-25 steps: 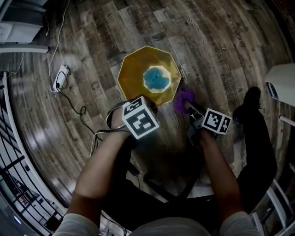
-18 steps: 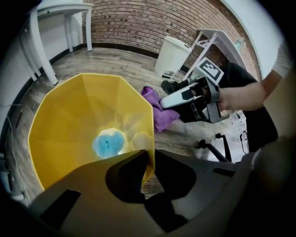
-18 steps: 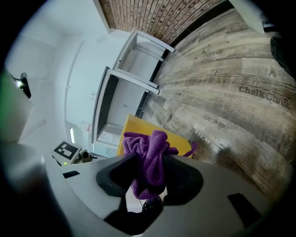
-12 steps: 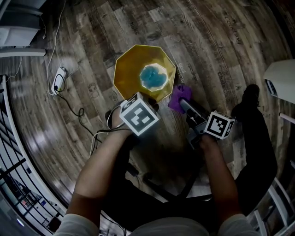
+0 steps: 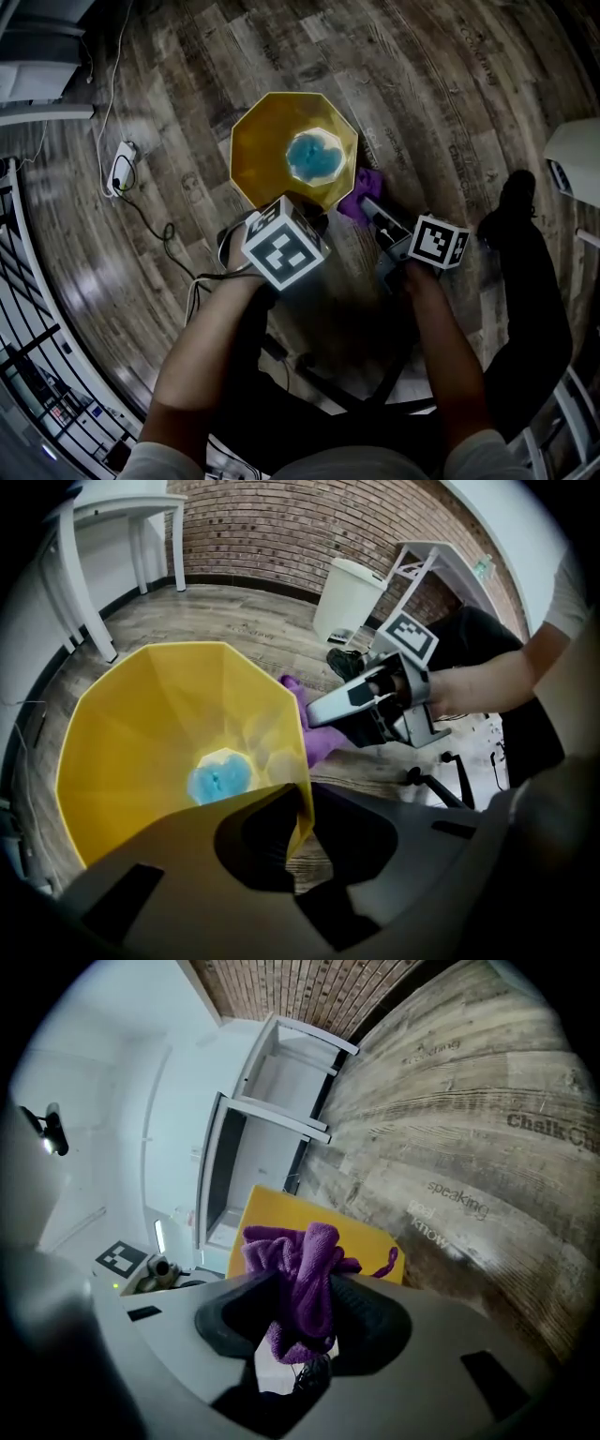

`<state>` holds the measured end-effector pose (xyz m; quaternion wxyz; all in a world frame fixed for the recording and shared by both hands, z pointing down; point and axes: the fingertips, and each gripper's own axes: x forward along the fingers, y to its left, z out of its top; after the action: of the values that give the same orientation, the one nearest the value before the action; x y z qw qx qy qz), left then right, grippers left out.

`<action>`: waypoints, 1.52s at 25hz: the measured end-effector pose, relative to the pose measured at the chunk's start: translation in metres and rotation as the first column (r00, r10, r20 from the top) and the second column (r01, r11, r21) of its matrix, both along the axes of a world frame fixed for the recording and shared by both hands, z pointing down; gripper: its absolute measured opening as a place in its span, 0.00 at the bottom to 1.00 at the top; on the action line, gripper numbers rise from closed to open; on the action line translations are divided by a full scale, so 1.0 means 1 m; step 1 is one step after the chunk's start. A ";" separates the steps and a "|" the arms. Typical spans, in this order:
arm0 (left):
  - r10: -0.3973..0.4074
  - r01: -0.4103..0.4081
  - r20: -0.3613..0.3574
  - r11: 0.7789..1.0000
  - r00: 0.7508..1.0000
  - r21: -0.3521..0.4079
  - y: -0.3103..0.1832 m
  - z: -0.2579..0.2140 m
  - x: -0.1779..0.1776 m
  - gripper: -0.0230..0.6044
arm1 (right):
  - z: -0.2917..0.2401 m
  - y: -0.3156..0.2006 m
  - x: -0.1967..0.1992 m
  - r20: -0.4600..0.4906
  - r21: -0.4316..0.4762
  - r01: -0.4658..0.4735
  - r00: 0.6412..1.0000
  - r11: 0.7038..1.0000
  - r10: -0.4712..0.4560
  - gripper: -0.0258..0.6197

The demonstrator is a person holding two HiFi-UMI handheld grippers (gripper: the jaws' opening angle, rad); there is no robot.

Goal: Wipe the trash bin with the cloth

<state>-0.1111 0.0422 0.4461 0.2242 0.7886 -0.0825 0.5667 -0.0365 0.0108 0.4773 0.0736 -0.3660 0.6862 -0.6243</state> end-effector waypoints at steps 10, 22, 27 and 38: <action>-0.001 0.001 -0.007 1.000 1.000 -0.029 0.005 0.003 0.003 0.11 | 0.067 -0.015 0.000 -0.047 -0.111 -0.044 0.998 0.993 0.039 0.29; -0.006 0.005 -0.026 1.000 1.000 -0.007 0.001 -0.002 0.009 0.11 | 0.152 -0.019 -0.007 -0.186 -0.229 -0.011 0.982 0.973 -0.032 0.29; -0.010 0.009 -0.027 1.000 1.000 -0.012 0.002 -0.001 0.008 0.11 | 0.183 -0.022 -0.010 -0.251 -0.276 0.015 0.964 0.961 -0.087 0.29; -0.004 0.004 -0.026 1.000 1.000 0.012 0.002 0.001 0.008 0.11 | 0.211 -0.025 -0.013 -0.349 -0.322 0.030 0.925 0.946 -0.148 0.29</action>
<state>-0.1033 0.0439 0.4468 0.2214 0.7972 -0.0846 0.5552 -0.0496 -0.0140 0.6887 -0.1438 -0.4516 0.5972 -0.6471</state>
